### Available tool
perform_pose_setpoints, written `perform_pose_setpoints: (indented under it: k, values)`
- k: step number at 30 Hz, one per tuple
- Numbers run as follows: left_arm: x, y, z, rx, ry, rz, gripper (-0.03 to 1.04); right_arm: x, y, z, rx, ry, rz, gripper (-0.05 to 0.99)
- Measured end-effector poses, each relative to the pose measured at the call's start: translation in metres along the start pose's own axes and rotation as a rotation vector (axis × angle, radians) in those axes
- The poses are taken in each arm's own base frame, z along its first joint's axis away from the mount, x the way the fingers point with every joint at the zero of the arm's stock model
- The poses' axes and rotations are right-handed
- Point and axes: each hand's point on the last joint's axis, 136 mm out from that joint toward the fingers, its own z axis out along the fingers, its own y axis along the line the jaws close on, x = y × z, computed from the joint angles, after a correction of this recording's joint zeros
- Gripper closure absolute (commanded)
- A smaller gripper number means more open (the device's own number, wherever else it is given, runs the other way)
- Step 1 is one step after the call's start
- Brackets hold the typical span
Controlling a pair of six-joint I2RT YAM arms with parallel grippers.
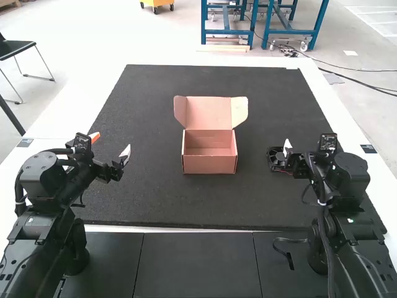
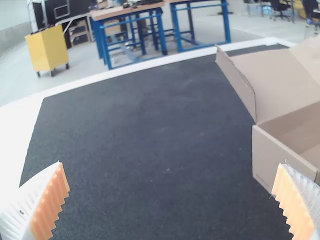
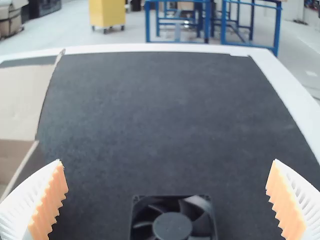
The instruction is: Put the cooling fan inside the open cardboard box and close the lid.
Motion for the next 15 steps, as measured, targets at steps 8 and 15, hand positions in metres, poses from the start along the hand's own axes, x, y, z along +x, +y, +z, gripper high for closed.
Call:
perform_pose_setpoints:
  k: [8,15]
  values:
    - [0.0004,0.0000,0.0000,0.000,0.001,0.025,0.05,0.0001,0.0000,0.0000,0.000,0.001,0.000,0.03]
    - [0.0006,-0.0001,0.0000,0.000,0.002,0.031,0.05,0.0002,-0.0001,0.0000,0.000,0.001,0.000,0.02]
